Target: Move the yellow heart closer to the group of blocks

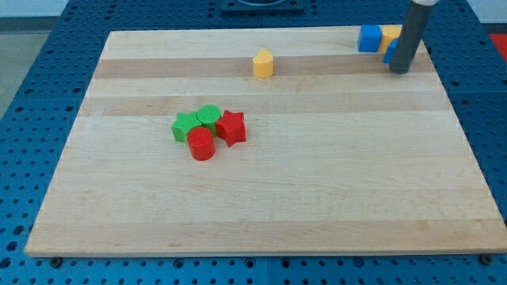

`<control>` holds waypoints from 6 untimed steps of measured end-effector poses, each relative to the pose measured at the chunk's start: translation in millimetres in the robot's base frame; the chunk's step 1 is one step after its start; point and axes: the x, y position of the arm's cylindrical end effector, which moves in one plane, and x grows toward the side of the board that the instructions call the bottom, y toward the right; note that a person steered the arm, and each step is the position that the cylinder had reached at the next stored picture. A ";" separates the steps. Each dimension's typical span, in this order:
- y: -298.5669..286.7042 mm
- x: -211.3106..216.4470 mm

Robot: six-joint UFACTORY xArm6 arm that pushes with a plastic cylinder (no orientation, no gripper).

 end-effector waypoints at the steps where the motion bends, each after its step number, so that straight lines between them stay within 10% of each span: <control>1: -45.2 17.2; 6: -260.9 -2.1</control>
